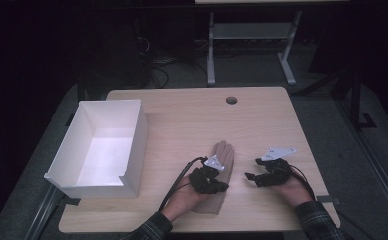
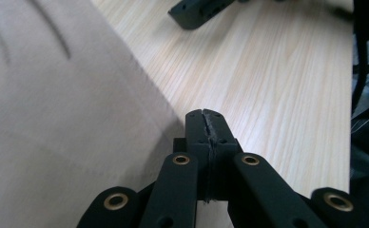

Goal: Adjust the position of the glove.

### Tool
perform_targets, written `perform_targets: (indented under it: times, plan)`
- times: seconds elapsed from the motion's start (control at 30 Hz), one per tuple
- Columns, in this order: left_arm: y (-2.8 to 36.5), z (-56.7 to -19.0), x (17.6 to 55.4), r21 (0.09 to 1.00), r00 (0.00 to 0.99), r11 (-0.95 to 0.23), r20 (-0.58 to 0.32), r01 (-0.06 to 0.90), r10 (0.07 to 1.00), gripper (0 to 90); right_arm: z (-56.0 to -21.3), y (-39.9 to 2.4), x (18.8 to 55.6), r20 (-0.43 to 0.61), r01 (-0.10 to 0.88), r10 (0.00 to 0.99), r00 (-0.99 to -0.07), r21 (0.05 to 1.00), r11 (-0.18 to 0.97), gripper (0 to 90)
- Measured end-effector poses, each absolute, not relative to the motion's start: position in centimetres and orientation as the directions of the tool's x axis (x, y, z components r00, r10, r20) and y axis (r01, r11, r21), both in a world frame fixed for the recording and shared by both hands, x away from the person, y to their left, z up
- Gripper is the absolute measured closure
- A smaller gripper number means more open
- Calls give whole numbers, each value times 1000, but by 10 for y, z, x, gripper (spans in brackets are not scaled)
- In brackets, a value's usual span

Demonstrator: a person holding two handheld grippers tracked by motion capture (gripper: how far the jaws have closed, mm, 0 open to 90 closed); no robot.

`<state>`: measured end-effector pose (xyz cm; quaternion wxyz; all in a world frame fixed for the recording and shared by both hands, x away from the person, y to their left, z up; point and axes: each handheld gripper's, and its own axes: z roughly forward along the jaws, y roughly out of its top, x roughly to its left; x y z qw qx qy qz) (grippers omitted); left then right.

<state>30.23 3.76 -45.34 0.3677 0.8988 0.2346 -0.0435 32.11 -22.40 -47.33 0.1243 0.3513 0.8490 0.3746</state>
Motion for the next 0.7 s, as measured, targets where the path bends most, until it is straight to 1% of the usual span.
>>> perform_targets:
  times: [0.13, 0.27, 0.4, 0.43, 0.7]
  plan:
    - [47, -452, 301, 633, 891, -636, -224, 442, 396, 897, -476, -226, 323, 43, 506, 698, -715, 721, 473, 261]
    - [57, -451, 301, 627, 882, -630, -233, 458, 410, 898, -476, -227, 324, 44, 511, 705, -708, 721, 468, 255]
    - [62, -452, 301, 611, 888, -652, -217, 448, 406, 898, -478, -227, 325, 39, 513, 708, -705, 717, 471, 244]
    - [63, -452, 301, 616, 882, -641, -223, 458, 416, 898, -478, -227, 325, 41, 517, 711, -702, 717, 469, 243]
    - [88, -450, 301, 601, 875, -654, -179, 460, 451, 898, -480, -228, 326, 38, 514, 717, -696, 724, 461, 200]
